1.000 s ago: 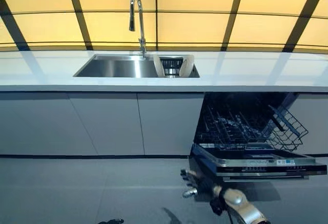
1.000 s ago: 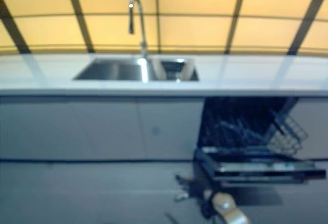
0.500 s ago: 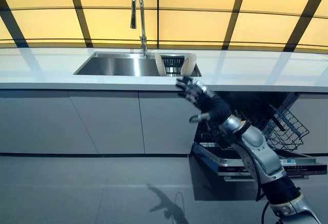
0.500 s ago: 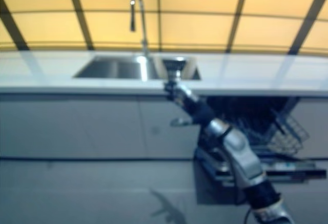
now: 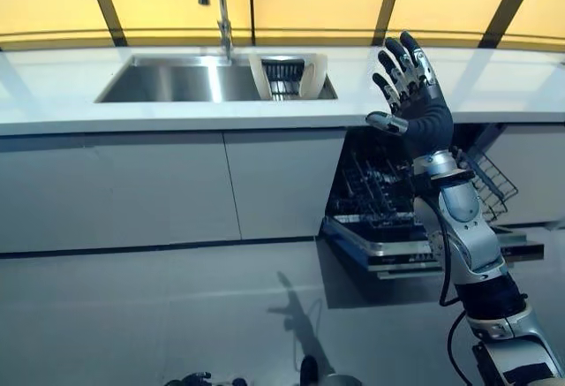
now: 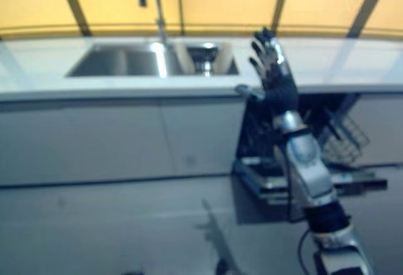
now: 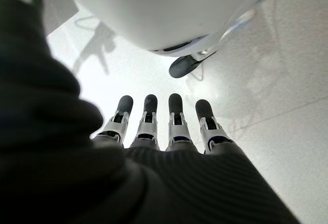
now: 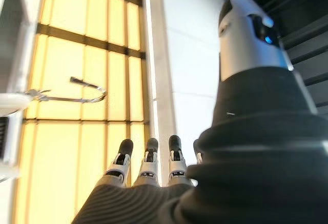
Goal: Take plates into dishwasher
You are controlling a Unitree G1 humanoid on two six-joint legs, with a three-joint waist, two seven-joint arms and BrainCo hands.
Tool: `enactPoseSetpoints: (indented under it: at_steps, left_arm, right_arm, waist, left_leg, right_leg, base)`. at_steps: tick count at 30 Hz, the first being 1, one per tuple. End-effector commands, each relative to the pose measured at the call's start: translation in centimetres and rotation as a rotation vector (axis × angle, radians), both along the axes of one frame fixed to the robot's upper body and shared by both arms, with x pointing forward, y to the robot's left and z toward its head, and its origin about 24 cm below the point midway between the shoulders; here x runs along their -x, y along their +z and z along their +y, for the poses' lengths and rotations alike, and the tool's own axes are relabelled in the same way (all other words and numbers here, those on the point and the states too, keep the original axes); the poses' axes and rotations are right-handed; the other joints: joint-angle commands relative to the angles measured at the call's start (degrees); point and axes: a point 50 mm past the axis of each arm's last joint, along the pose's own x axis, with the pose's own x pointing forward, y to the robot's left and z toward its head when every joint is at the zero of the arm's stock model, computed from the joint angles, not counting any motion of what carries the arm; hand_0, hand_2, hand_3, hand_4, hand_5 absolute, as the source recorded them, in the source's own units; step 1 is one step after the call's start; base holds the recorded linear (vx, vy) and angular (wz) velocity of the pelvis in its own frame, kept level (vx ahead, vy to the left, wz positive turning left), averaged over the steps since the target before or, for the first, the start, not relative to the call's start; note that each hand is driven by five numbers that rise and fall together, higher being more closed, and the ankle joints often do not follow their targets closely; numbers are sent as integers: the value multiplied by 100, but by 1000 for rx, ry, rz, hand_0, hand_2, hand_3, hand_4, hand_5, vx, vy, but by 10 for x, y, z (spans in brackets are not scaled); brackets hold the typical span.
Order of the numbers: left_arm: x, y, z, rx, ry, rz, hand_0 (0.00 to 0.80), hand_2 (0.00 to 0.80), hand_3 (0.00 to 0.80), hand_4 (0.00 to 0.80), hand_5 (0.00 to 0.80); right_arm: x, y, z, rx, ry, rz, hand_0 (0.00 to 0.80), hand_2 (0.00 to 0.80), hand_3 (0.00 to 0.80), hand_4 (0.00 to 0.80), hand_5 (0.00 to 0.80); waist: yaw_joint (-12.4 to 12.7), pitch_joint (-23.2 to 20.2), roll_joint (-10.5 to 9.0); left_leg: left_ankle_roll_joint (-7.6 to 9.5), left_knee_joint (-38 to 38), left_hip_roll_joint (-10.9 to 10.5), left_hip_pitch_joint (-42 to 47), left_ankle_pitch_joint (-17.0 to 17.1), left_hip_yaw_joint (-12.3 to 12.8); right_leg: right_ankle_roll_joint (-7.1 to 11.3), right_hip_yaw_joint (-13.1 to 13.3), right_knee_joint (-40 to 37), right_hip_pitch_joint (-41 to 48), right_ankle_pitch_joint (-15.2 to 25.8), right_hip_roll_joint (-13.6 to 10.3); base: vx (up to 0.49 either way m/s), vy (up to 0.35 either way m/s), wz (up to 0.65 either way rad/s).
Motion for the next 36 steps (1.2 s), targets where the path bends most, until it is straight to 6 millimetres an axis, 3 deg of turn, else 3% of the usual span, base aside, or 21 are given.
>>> enactPoseSetpoints:
  at_steps: [1,3,5,8,12,17,19,21,23,25,26,28,29,31,32,34,36]
  left_arm:
    - [-13,6,17,-73,-83,-11,0,0,0,0,0]
    - [-12,6,17,-81,-71,6,0,0,0,0,0]
    - [-10,6,19,-90,-65,26,0,0,0,0,0]
    - [-11,6,19,-103,-69,38,0,0,0,0,0]
    - [-16,5,12,-97,-91,47,0,0,0,0,0]
    - [-9,3,13,-92,-111,65,0,0,0,0,0]
    - [-4,2,14,-99,-107,79,0,0,0,0,0]
    - [2,2,17,-97,-88,96,0,0,0,0,0]
    - [13,0,19,-80,-76,110,0,0,0,0,0]
    - [19,-1,20,-62,-63,108,0,0,0,0,0]
    - [20,-1,18,-51,-46,91,0,0,0,0,0]
    - [19,-1,15,-40,-36,66,0,0,0,0,0]
    - [14,-1,11,-33,-26,29,0,0,0,0,0]
    - [9,0,10,-31,-22,8,0,0,0,0,0]
    - [1,1,8,-32,-31,-16,0,0,0,0,0]
    - [-6,3,7,-32,-45,-38,0,0,0,0,0]
    - [-12,5,9,-35,-49,-52,0,0,0,0,0]
  right_arm:
    - [7,55,-3,-10,-10,-213,0,0,0,0,0]
    - [4,53,-6,-1,-5,-200,0,0,0,0,0]
    - [2,53,-6,9,-14,-191,0,0,0,0,0]
    - [4,58,-9,7,-24,-192,0,0,0,0,0]
    - [8,58,-18,14,-48,-186,0,0,0,0,0]
    - [13,51,-30,28,-87,-167,0,0,0,0,0]
    - [14,50,-33,39,-116,-172,0,0,0,0,0]
    - [14,53,-32,54,-133,-170,0,0,0,0,0]
    - [15,53,-27,63,-121,-161,0,0,0,0,0]
    - [16,52,-21,82,-101,-154,0,0,0,0,0]
    - [16,51,-18,83,-86,-154,0,0,0,0,0]
    - [17,50,-16,92,-81,-161,0,0,0,0,0]
    - [18,51,-15,97,-75,-175,0,0,0,0,0]
    - [18,52,-15,97,-83,-182,0,0,0,0,0]
    - [17,55,-15,89,-94,-188,0,0,0,0,0]
    - [17,57,-14,94,-105,-197,0,0,0,0,0]
    - [15,59,-11,94,-119,-202,0,0,0,0,0]
  waist:
    - [-1,282,159]
    - [23,364,151]
    - [56,398,140]
    - [27,425,56]
    - [-17,491,-81]
    - [-12,567,-61]
    - [-26,468,-24]
    - [-106,335,93]
    - [-116,193,239]
    - [-112,27,392]
    - [-81,-9,450]
    - [-71,-31,498]
    - [-49,-42,533]
    - [-50,-25,501]
    - [-54,34,437]
    - [-76,104,306]
    - [-87,127,152]
  left_leg:
    - [869,422,-633,-12,-1335,20]
    - [857,380,-660,95,-1344,132]
    - [800,354,-661,178,-1326,194]
    - [706,462,-672,183,-1377,249]
    - [668,827,-838,202,-1527,191]
    - [749,1646,-904,328,-2206,165]
    - [722,1793,-897,432,-2386,62]
    - [602,2012,-759,586,-2588,205]
    - [365,2285,-562,821,-2335,338]
    - [-37,2948,-285,778,-1331,417]
    - [-262,3667,-151,537,-796,452]
    - [-449,4538,-15,123,-412,445]
    - [-540,5613,242,-521,-249,447]
    - [-495,6133,436,-909,-392,460]
    - [-285,6177,493,-1316,-806,378]
    - [-54,5493,334,-1532,-1183,277]
    - [106,4384,223,-1354,-1374,343]
  right_leg:
    - [-151,8,2537,-198,-200,-275]
    - [-78,-131,2905,-499,-122,-381]
    - [-22,-266,2392,-564,-157,-240]
    - [83,-276,827,-482,-177,188]
    - [255,113,-868,-516,295,497]
    - [221,89,-758,-628,605,409]
    - [159,114,-658,-497,396,373]
    - [95,164,-62,-510,110,362]
    - [-22,69,366,-476,-191,394]
    - [-314,116,342,-223,-480,590]
    - [-487,156,157,19,-527,722]
    - [-638,127,-62,316,-558,835]
    - [-831,12,-257,593,-638,963]
    - [-938,-134,-267,751,-778,975]
    - [-989,-122,-199,865,-890,937]
    - [-959,12,-133,948,-909,822]
    - [-904,97,-81,976,-963,703]
  base:
    - [37,195,-13]
    - [57,131,5]
    - [105,27,-10]
    - [147,-76,-13]
    - [264,-102,9]
    - [482,-152,22]
    - [699,-275,27]
    - [812,-330,46]
    - [860,-375,54]
    - [845,-461,46]
    - [666,-427,28]
    - [504,-372,0]
    - [414,-349,-10]
    - [365,-316,-11]
    - [361,-269,2]
    - [314,-177,25]
    - [266,-83,22]
